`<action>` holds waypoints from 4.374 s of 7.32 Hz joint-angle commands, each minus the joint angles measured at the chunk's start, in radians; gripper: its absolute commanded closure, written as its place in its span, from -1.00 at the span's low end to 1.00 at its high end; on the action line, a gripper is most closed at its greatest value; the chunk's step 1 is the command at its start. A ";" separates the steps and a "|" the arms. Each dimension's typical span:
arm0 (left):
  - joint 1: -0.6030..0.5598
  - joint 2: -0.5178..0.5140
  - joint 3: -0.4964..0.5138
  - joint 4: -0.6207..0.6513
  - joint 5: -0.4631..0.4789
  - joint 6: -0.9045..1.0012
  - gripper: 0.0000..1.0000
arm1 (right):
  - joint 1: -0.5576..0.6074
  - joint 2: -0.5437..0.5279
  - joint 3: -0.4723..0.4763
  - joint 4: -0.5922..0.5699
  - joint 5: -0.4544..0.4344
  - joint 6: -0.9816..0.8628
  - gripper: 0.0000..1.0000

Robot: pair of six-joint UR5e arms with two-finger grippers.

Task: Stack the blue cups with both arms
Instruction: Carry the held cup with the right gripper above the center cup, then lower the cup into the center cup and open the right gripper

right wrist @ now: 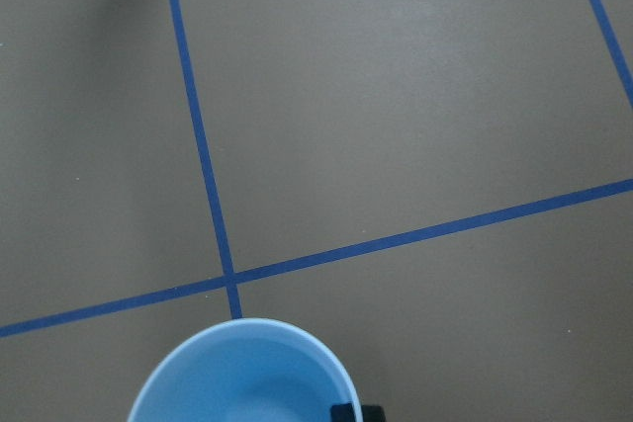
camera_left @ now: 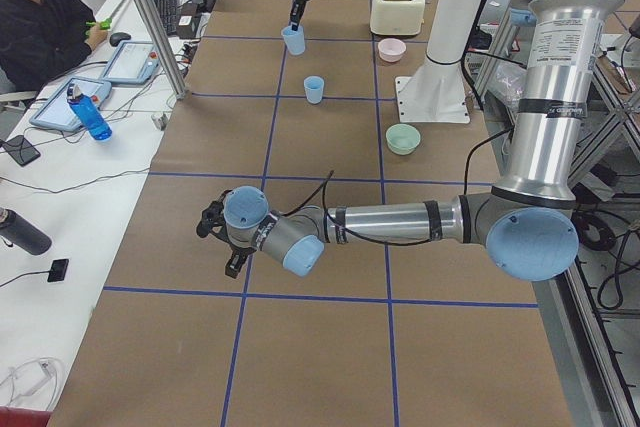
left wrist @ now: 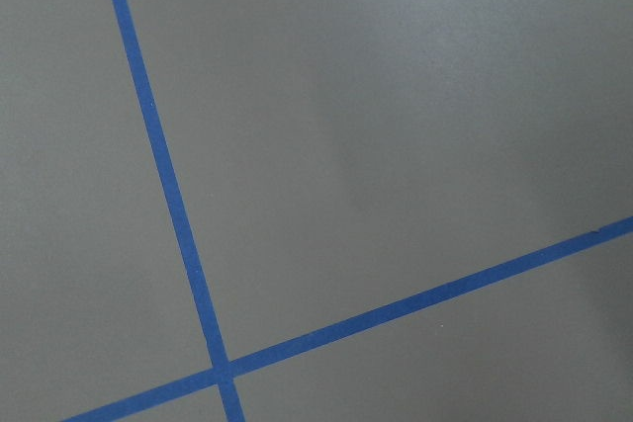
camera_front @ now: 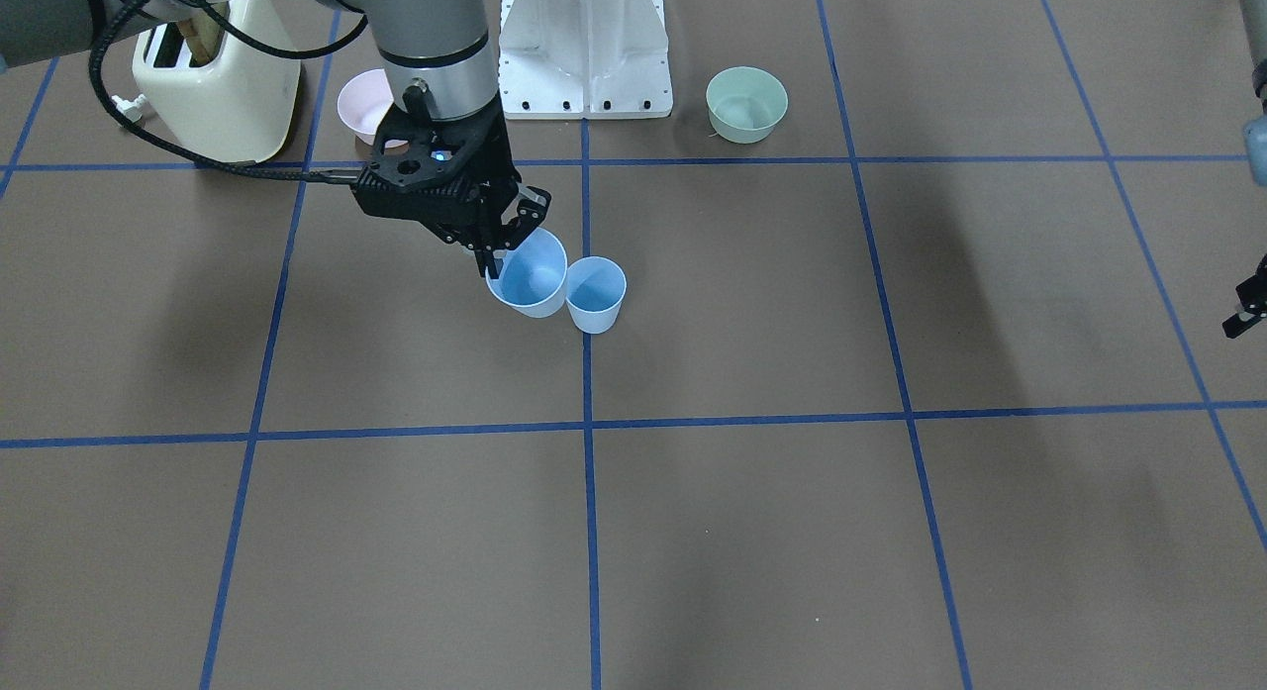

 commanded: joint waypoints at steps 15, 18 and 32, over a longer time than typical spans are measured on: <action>-0.012 -0.001 0.008 0.005 -0.002 -0.001 -0.96 | -0.145 0.006 -0.112 0.100 -0.134 0.051 1.00; -0.012 -0.001 0.008 0.005 -0.009 -0.001 -0.96 | -0.149 -0.006 -0.069 0.095 -0.133 0.054 1.00; -0.011 -0.002 0.008 0.006 -0.014 -0.001 -0.96 | -0.037 -0.045 -0.048 0.164 -0.091 -0.105 -1.00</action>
